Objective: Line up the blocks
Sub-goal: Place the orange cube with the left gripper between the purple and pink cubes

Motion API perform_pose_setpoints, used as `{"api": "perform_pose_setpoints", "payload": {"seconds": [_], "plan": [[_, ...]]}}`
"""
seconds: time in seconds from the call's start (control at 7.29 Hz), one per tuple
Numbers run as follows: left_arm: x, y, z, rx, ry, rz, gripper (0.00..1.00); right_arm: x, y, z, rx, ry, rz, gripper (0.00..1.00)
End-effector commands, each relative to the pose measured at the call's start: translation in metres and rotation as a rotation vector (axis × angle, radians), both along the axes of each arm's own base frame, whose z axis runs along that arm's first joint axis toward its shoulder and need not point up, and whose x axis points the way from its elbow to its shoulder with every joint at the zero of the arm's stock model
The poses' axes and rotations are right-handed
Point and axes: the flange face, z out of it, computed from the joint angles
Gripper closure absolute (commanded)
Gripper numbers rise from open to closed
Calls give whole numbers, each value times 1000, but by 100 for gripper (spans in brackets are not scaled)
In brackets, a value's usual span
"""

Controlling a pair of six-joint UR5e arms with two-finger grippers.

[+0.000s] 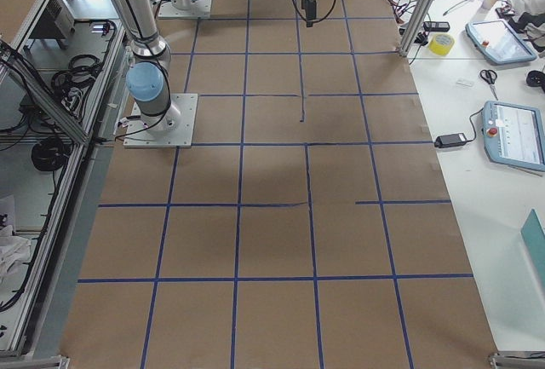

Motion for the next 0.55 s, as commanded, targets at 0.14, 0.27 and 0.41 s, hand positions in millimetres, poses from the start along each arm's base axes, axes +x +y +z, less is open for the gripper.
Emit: {"api": "perform_pose_setpoints", "payload": {"seconds": [0.14, 0.27, 0.41], "plan": [[0, 9, -35, 32, 10, -3, 100, 0, -1, -1, -4, 4, -1, 0], [-1, 10, -38, 28, 7, -6, 100, 0, -1, -1, -5, 4, -1, 0], [-2, 10, -41, 21, 8, -11, 100, 0, -2, -2, -4, 4, -1, 0]]}}
